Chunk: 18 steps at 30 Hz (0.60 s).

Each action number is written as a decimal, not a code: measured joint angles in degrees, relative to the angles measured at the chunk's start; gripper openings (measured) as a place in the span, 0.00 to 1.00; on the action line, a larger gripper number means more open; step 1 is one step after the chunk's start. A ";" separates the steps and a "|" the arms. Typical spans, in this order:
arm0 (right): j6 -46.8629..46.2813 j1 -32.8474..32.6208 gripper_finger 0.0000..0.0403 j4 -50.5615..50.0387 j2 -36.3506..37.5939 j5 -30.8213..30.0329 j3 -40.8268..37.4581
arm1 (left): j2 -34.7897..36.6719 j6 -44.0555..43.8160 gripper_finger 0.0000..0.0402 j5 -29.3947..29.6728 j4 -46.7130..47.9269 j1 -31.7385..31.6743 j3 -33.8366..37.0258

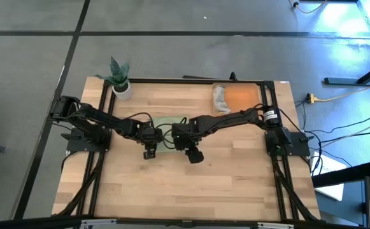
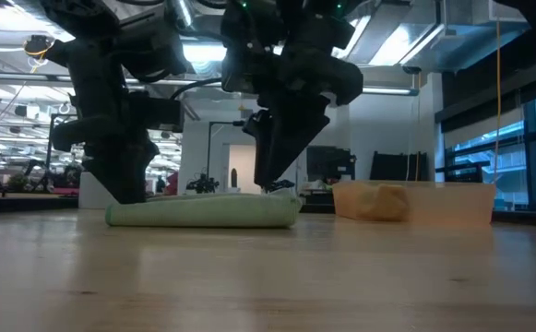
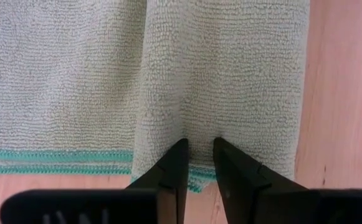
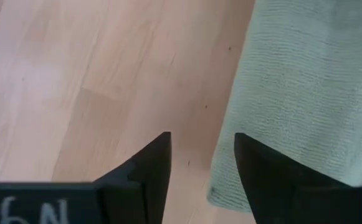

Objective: Roll microfiber towels into tight, uniform cylinder then place into a basket
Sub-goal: Roll the green microfiber towel

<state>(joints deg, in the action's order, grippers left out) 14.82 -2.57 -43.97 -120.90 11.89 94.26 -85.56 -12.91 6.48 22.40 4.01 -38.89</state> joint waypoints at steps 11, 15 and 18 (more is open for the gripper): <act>0.59 -0.50 0.46 0.25 -1.46 -5.10 0.05 | 0.00 -0.02 0.17 -0.02 -0.14 0.00 -0.01; -0.96 -0.48 0.46 0.89 -2.02 -7.73 0.07 | 0.00 -0.04 0.17 -0.13 -0.14 0.00 -0.02; -0.76 -0.48 0.46 1.18 -2.97 -7.76 0.07 | 0.00 0.00 0.17 -0.17 -0.14 0.00 -0.02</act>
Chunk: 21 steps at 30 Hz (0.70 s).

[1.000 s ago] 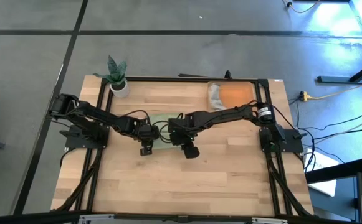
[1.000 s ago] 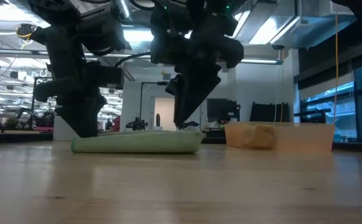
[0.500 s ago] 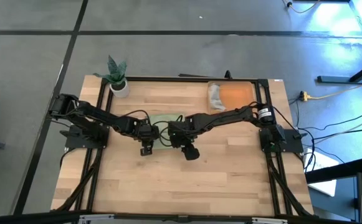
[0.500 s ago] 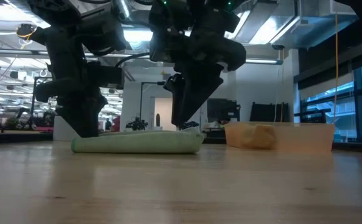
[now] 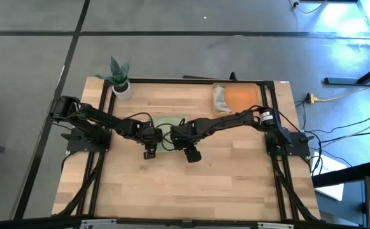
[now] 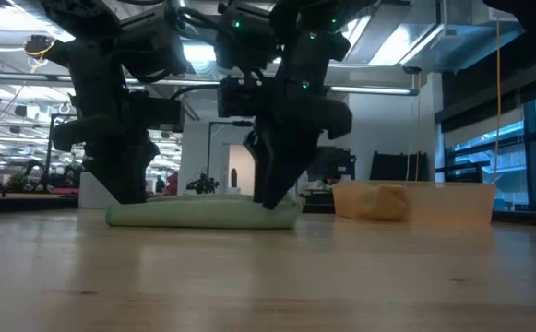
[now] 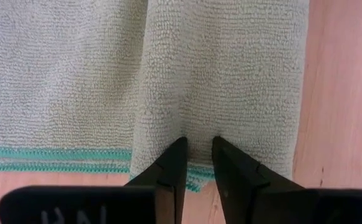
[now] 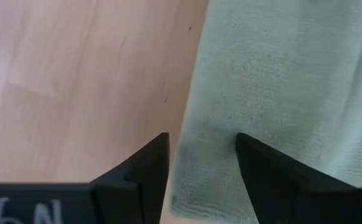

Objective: Roll microfiber towels into tight, uniform cylinder then place into a basket
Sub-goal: Roll the green microfiber towel

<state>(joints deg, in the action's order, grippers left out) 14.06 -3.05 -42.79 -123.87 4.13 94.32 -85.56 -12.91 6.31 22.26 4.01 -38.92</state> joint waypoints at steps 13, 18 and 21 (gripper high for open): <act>-0.43 -0.22 0.46 2.14 -3.82 -0.35 0.20 | 0.00 0.00 0.17 -0.04 -0.02 0.00 0.00; -2.80 -0.38 0.39 2.33 -3.96 -3.49 0.17 | 0.00 0.00 0.17 -0.04 -0.02 0.00 0.00; -4.87 -0.28 0.28 2.43 -3.98 -3.68 0.15 | 0.00 -0.02 0.17 -0.07 -0.02 0.00 -0.02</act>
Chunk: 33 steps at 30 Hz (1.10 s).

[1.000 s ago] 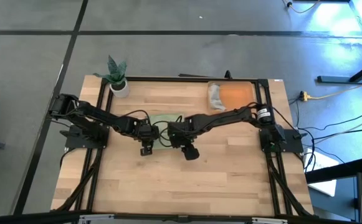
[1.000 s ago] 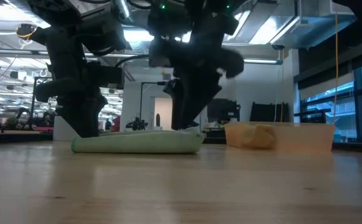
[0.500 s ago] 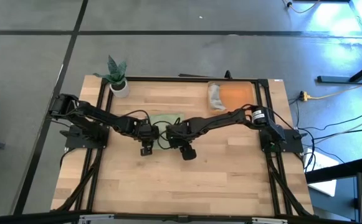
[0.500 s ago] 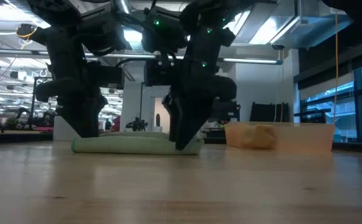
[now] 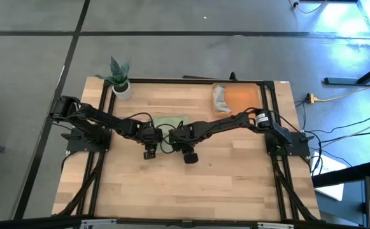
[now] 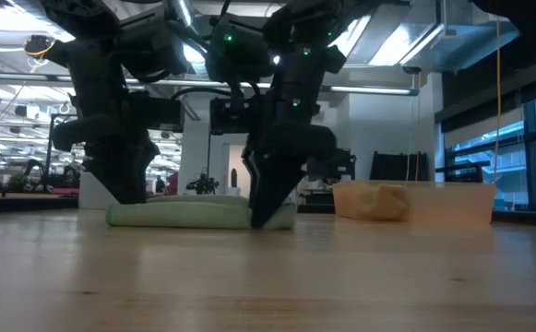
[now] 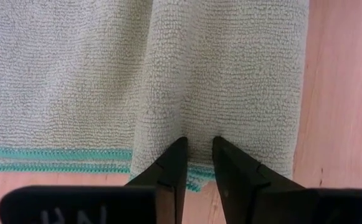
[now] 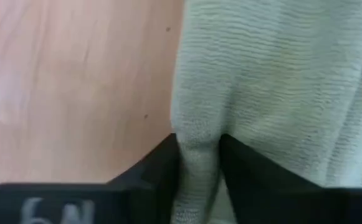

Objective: Roll microfiber towels into tight, uniform cylinder then place into a basket
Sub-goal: Roll the green microfiber towel

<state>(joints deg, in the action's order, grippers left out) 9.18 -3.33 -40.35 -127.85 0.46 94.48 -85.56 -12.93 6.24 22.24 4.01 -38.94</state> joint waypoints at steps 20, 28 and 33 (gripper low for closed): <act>-6.53 2.06 0.03 -1.08 -0.20 14.90 -0.15 | 5.16 0.02 0.17 -1.70 6.18 1.66 -3.39; -6.18 2.66 0.03 -1.12 -0.22 15.64 -0.20 | 7.62 -1.59 0.17 -4.22 4.81 7.85 -3.48; -6.18 2.67 0.03 -1.12 -0.22 15.73 -0.20 | 6.82 -0.42 0.17 -2.50 4.63 10.25 -3.31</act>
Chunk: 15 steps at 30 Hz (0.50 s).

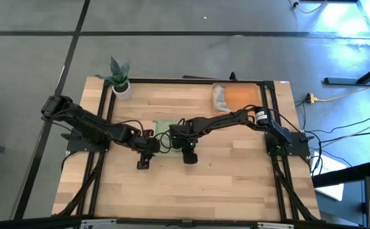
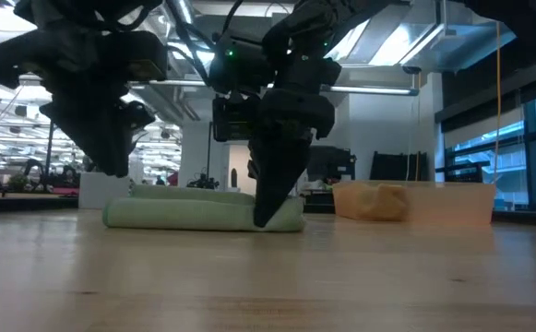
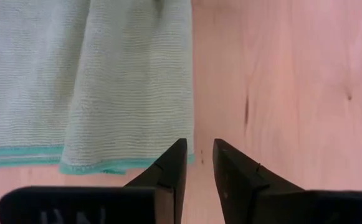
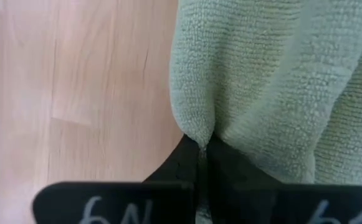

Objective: Roll microfiber towels into tight, uniform cylinder then place into a basket
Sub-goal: Roll the green microfiber towel

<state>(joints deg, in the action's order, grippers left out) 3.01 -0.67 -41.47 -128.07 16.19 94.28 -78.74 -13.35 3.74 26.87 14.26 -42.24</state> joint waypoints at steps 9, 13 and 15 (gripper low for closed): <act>-1.79 1.77 0.03 -1.48 -0.09 11.19 -0.24 | 0.00 -0.04 0.17 1.28 0.42 0.33 0.00; -2.70 3.54 0.03 -1.88 0.01 17.11 -0.24 | 0.00 -1.12 0.17 1.29 0.45 0.34 0.00; -4.03 4.57 0.03 -1.79 0.02 18.13 -0.24 | 0.00 -1.28 0.17 1.28 -0.20 0.78 0.00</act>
<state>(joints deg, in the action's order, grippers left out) -1.02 3.90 -43.27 -128.05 34.32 94.04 -78.74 -14.63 5.02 26.67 15.04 -42.24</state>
